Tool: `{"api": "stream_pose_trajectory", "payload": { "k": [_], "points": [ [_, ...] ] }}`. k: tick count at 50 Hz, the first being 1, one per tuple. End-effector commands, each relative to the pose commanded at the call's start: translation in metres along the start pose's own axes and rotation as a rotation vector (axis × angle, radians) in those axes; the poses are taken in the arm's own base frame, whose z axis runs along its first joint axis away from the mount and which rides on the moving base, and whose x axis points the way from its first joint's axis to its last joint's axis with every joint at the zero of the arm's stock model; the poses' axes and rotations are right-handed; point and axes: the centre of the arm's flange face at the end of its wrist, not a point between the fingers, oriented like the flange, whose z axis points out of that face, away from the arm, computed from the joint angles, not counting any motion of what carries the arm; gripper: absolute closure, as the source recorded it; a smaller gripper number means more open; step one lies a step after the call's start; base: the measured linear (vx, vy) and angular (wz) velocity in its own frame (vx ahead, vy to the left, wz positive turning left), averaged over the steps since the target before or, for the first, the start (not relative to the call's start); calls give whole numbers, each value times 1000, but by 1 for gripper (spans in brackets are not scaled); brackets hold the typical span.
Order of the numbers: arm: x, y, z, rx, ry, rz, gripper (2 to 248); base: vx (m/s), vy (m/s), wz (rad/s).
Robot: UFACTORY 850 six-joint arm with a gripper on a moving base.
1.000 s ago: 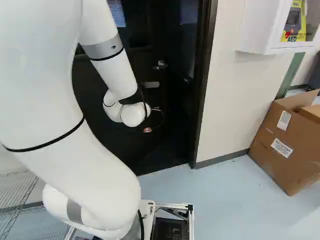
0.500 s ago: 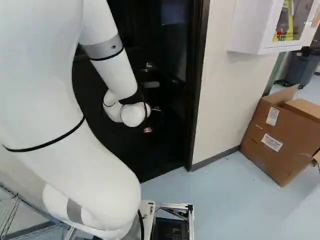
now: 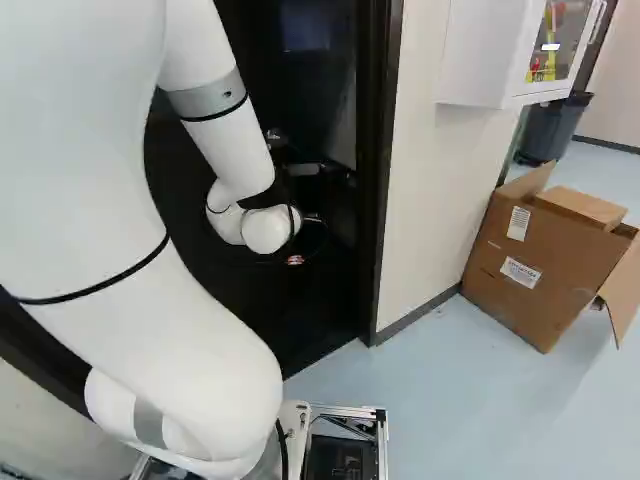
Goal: Open the door and move inside
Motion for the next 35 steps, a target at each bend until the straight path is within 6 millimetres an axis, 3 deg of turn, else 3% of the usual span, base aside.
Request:
{"api": "stream_pose_trajectory", "payload": {
  "k": [17,35],
  "points": [
    [0,0,0,0,0,0,3,63,82,-44],
    [0,0,0,0,0,0,3,2,1,-1]
  ]
}}
